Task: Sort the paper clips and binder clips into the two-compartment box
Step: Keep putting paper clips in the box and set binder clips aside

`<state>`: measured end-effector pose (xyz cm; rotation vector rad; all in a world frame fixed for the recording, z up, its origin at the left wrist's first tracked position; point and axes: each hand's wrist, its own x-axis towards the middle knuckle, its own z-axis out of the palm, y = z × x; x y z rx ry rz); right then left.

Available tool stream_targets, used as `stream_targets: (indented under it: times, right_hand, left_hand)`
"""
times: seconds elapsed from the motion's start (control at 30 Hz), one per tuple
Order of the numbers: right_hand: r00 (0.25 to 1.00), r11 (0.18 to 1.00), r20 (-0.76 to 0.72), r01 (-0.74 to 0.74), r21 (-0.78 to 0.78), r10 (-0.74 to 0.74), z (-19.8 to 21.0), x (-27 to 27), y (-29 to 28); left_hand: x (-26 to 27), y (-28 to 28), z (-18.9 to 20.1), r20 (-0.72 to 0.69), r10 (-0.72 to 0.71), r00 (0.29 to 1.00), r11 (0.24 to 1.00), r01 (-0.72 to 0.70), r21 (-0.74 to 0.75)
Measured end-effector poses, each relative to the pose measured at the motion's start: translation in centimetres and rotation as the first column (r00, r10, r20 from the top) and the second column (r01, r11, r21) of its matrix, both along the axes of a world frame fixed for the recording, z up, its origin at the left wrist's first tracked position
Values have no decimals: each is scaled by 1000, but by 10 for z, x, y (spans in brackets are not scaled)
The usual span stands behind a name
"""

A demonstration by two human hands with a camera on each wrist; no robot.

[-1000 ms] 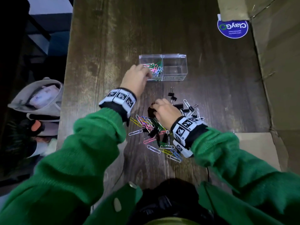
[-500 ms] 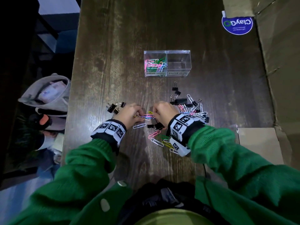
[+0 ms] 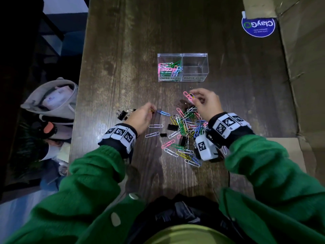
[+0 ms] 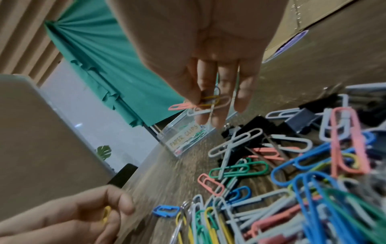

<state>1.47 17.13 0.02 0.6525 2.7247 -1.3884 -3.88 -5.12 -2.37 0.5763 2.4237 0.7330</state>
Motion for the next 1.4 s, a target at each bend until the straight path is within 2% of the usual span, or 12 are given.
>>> stream_targets:
  times: [0.17, 0.3, 0.37, 0.43, 0.53, 0.63, 0.73, 0.93, 1.03, 1.17, 1.3, 1.4]
  right_hand:
    - [974, 978, 208, 127, -167, -91, -10, 8, 11]
    - [956, 974, 291, 87, -208, -23, -15, 13, 5]
    - [949, 991, 311, -2, -131, 43, -20, 14, -1]
    - [939, 988, 328, -136, 70, 106, -21, 14, -8]
    - [922, 888, 332, -312, 337, 198, -16, 10, -18]
    - [891, 823, 371, -406, 397, 260, -20, 5, -26]
    - [868, 820, 426, -427, 382, 254, -20, 2, -29]
    - [946, 932, 232, -280, 229, 227, 14, -27, -22]
    - [970, 927, 120, -238, 289, 211, 33, -66, -15]
    - [961, 882, 141, -275, 384, 238, 41, -115, -16]
    - [942, 888, 197, -325, 325, 273, 31, -133, -16]
    - [958, 907, 123, -286, 310, 260, 30, -127, -7]
  left_hand:
    - [5, 2, -6, -39, -159, 987, 969, 148, -197]
    - [7, 2, -8, -70, -222, 973, 948, 199, -247]
    - [7, 5, -8, -74, -245, 967, 940, 219, -261]
    - [6, 8, -8, -84, -247, 965, 942, 218, -255]
    - [2, 14, -7, -103, -200, 974, 962, 175, -211]
    - [-3, 25, -7, -127, -191, 973, 968, 166, -186]
    - [-7, 38, -7, -171, -271, 947, 951, 237, -197]
    - [-14, 45, -7, -106, -294, 950, 924, 254, -285]
    - [-12, 44, -9, -71, -281, 957, 923, 250, -292]
    - [-7, 43, -3, -83, -243, 966, 949, 219, -227]
    - [-21, 54, 20, -70, -116, 991, 982, 104, -156]
    - [-51, 70, 39, -195, -7, 981, 998, -5, -59]
